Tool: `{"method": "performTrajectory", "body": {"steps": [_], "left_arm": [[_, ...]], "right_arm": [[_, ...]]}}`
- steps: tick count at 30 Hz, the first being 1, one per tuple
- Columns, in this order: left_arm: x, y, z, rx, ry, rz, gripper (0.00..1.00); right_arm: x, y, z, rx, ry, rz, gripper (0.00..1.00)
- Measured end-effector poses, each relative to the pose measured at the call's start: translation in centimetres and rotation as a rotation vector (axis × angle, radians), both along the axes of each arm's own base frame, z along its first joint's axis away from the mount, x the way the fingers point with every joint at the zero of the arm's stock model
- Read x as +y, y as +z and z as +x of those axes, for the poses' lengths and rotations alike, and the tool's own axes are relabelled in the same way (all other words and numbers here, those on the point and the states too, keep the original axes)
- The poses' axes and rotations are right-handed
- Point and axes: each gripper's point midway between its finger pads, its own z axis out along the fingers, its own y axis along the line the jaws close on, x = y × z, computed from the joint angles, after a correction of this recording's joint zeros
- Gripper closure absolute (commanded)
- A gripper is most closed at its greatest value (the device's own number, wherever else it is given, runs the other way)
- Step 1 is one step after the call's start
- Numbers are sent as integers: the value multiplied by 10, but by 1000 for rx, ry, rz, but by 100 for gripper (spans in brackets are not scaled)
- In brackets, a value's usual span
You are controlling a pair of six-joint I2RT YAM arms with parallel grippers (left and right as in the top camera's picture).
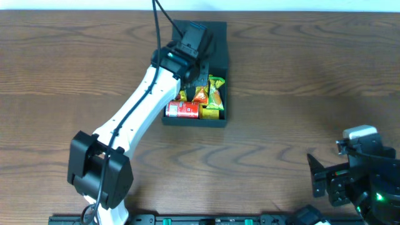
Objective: Pack container
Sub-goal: 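Carry the Apollo pack over the box with the left gripper, then lower the Apollo pack into the box and open the left gripper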
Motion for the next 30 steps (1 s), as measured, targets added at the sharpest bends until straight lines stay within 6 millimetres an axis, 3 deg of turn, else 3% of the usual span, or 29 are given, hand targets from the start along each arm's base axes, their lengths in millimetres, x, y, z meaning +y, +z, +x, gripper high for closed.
{"method": "performTrajectory", "body": {"steps": [9, 18, 30], "left_arm": [[13, -54, -4, 13, 176, -15, 94], [21, -73, -5, -1, 247, -14, 94], [21, -75, -4, -7, 188, 16, 94]], "right_arm": [[2, 0, -1, 5, 11, 9, 1], [3, 0, -1, 6, 4, 18, 1], [3, 0, -1, 6, -3, 27, 1]]}}
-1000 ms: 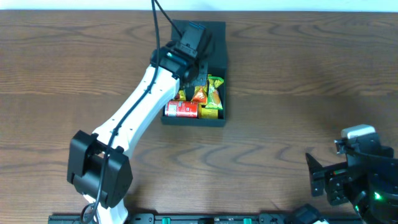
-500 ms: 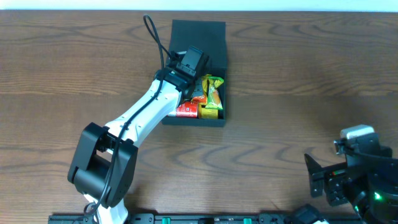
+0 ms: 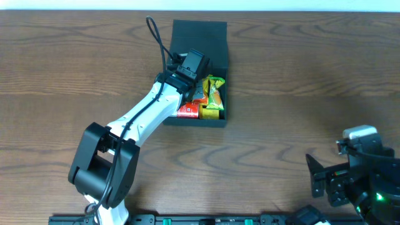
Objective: Pack container
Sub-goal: 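Lower the Apollo pack into the box and open the left gripper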
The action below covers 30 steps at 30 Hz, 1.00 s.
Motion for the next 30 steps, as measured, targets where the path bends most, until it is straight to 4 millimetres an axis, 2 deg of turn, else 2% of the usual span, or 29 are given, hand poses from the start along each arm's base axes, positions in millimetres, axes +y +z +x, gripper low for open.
{"method": "performTrajectory", "body": {"steps": [8, 18, 19, 20, 21, 22, 24, 27, 30], "left_arm": [[2, -38, -3, 74, -9, 43, 94], [-4, -40, 0, 65, -58, 37, 94], [-4, -40, 0, 66, -60, 36, 91], [-4, -40, 0, 65, -64, 37, 80], [-5, -40, 0, 64, -69, 38, 59], [-5, -40, 0, 65, -71, 37, 46], [-5, -40, 0, 66, -71, 35, 45], [-6, -40, 0, 67, -78, 35, 53], [-6, -40, 0, 68, -81, 35, 56]], "right_arm": [[0, 0, 0, 0, -1, 1, 1], [0, 1, 0, -3, -1, 2, 1], [0, 1, 0, -3, -1, 3, 1], [0, 1, 1, -4, -1, 3, 1], [0, 1, 1, -4, -1, 3, 1], [0, 1, 1, -4, -1, 3, 1], [0, 1, 1, -4, -1, 4, 1], [0, 1, 1, -5, -1, 4, 1], [0, 1, 1, -5, -1, 4, 1]]}}
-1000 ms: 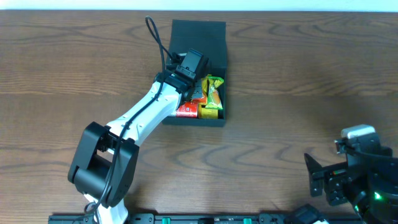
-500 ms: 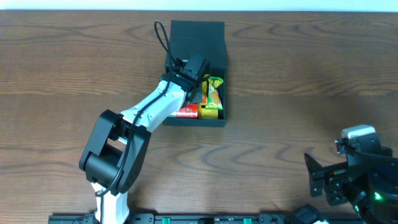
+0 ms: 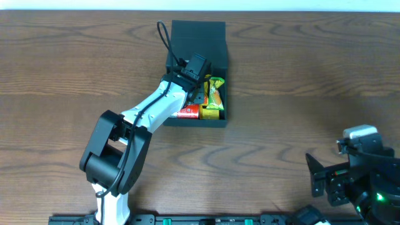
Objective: Pack container
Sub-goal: 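Lower the Apollo pack into the box and open the left gripper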
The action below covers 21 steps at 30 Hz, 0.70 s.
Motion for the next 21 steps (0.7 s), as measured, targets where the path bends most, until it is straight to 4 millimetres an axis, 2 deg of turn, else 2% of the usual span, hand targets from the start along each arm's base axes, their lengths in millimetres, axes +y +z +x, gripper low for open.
{"method": "performTrajectory", "body": {"steps": [4, 7, 10, 13, 14, 15, 16, 18, 21], "left_arm": [[-1, 0, -2, 12, -16, 3, 59], [-3, 7, 1, 7, -41, 6, 60], [-9, 23, 9, -17, -64, 1, 59], [-13, 47, 20, -53, -80, 0, 56], [-13, 54, 21, -63, -79, -2, 58], [-14, 66, 25, -84, -78, -2, 71], [-14, 78, 28, -111, -81, -8, 93], [-15, 92, 30, -136, -88, -11, 94], [-14, 96, 29, -141, -89, -9, 94]], "right_arm": [[0, 0, 0, 0, 0, 1, 1], [0, 0, 0, 0, 0, 1, 1], [0, 0, 0, 1, 2, 2, 1], [2, 0, -1, 4, 8, 7, 1], [2, 0, -1, 4, 9, 7, 1], [2, -1, -1, 5, 11, 9, 1], [3, -1, -1, 5, 12, 10, 1], [3, -1, -1, 5, 12, 10, 1], [3, -1, -1, 6, 13, 11, 1]]}}
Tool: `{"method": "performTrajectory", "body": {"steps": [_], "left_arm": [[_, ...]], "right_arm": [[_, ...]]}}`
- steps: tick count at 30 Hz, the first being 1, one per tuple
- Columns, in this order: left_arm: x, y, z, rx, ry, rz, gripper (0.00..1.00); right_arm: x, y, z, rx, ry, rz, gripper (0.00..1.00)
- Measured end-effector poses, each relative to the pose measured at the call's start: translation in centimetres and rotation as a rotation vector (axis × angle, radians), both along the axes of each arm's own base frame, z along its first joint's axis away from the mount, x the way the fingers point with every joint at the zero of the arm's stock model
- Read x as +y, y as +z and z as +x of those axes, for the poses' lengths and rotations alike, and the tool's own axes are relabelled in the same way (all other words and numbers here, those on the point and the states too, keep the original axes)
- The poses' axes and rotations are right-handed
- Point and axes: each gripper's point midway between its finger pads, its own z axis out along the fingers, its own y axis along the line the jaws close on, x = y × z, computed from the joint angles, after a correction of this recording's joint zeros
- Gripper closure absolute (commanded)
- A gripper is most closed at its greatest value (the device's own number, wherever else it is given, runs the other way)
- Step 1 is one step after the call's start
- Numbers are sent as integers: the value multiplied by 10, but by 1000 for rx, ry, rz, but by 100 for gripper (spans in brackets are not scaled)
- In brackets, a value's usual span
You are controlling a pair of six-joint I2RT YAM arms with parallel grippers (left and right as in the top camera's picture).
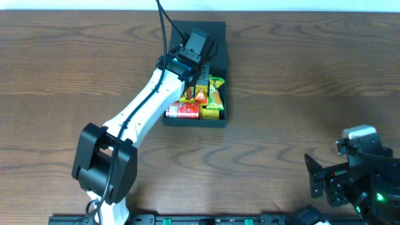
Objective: Pack container
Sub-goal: 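Lower the Apollo pack into the box and open the left gripper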
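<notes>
The black container (226,61) lies at the table's far middle. Its near half holds a red can (182,111), an orange packet (200,95), a green and yellow packet (216,94) and a small yellow item (212,115). My left gripper (202,76) hangs over the container's middle, just beyond the packets. Its dark fingers merge with the black container, so how the jaws stand and whether they hold anything does not show. My right gripper (314,175) rests low at the near right edge, far from the container, and its jaws are not clear either.
The white left arm (145,103) stretches from its base (103,172) at the near left diagonally up to the container, with a black cable (164,25) arching over the far rim. The brown wood table (300,87) surrounds the container on all sides.
My left gripper has moved toward the far end of the container and sits higher. It was down among the packets near the can, and the arm is now more stretched out. The right arm is unchanged.
At first my left gripper hung over the container's middle above the packets. It then stood nearer, low over the can and the orange packet, and stayed there at the following moment. Now it is back over the middle. The contents look much the same throughout.
</notes>
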Motion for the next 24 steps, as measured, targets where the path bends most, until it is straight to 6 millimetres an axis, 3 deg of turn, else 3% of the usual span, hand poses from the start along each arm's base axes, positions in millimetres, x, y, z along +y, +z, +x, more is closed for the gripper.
{"method": "performTrajectory", "body": {"steps": [6, 11, 14, 24], "left_arm": [[0, -16, -2, 36, -3, 16, 94], [-1, -58, -5, 120, -6, 52, 94], [1, -72, -8, 152, -7, 70, 94], [6, -77, -17, 191, -6, 94, 94]], "right_arm": [[0, 0, 0, 0, 0, 0, 1], [0, 0, 0, 0, 0, 0, 1], [0, 0, 0, 0, 0, 0, 1], [0, 0, 0, 0, 0, 0, 1]]}}
